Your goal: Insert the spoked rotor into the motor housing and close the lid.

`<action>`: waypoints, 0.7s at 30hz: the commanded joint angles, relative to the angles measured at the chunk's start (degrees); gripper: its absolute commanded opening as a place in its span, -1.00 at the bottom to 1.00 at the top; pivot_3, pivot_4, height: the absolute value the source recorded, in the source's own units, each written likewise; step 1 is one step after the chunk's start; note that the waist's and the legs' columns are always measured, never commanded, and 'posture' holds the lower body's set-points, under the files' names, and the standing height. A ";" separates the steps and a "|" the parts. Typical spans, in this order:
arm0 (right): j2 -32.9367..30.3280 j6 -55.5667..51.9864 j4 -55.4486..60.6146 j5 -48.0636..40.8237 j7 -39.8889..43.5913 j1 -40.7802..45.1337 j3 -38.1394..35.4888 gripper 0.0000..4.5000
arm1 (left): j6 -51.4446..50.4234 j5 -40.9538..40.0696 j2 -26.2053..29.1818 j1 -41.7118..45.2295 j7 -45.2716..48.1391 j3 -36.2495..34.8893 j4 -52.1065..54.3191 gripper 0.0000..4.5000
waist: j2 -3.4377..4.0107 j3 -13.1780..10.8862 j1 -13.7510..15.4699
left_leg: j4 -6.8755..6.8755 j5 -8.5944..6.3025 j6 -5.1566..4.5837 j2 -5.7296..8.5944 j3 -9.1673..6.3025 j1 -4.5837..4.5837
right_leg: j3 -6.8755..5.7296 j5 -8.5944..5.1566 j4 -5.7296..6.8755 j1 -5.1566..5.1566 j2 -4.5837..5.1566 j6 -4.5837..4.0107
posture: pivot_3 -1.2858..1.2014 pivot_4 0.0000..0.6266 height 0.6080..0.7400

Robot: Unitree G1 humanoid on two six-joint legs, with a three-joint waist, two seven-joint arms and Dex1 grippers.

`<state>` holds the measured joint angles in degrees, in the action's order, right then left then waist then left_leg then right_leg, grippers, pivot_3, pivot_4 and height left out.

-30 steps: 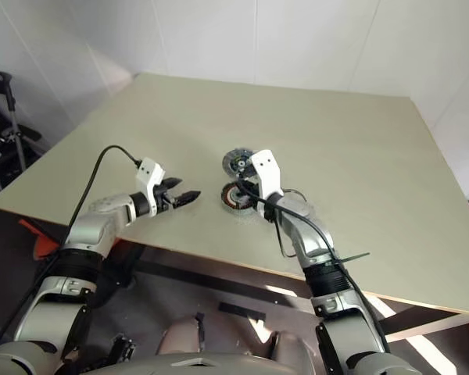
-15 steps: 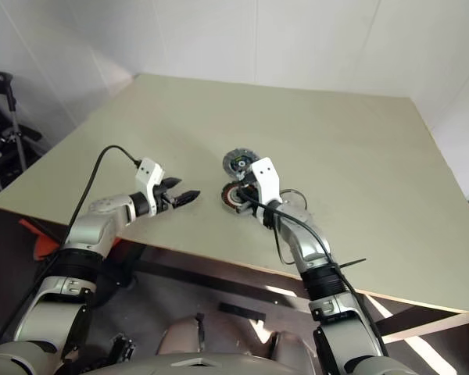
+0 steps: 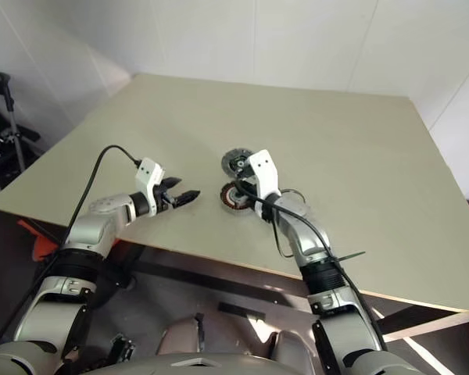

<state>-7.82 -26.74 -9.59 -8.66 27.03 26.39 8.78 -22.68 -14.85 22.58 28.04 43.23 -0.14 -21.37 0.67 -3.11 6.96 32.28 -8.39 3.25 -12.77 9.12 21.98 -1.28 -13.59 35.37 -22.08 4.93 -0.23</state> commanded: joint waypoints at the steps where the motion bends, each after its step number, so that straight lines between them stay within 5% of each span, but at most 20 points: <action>1: 0.54 0.99 -0.14 0.23 0.39 1.56 0.35 -0.98 | 0.83 -0.13 0.65 0.63 -0.22 -1.15 1.33 1.00 | 0.00 0.00 0.01 | 0.00 0.00 0.00 0.00 0.00 0.00 | 0.00 0.00 0.00 0.00 0.00 0.00 | 0.03 -1.00 1.00; 21: 0.54 2.59 -1.48 0.37 -0.01 3.29 -0.59 -0.98 | 0.85 -0.08 0.80 0.81 -0.75 -1.07 1.46 1.00 | -0.01 0.00 -0.04 | 0.01 0.01 0.02 0.00 0.00 -0.01 | 0.01 0.00 0.04 -0.01 0.00 0.00 | 0.03 -1.00 1.00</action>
<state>-7.37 -24.38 -14.59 -7.74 26.77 28.07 9.14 -22.71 -14.84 22.72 27.91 42.44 -0.17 -21.16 0.66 -3.11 6.92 32.29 -8.38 3.27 -12.77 9.12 21.97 -1.27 -13.59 35.41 -22.09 4.93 -0.23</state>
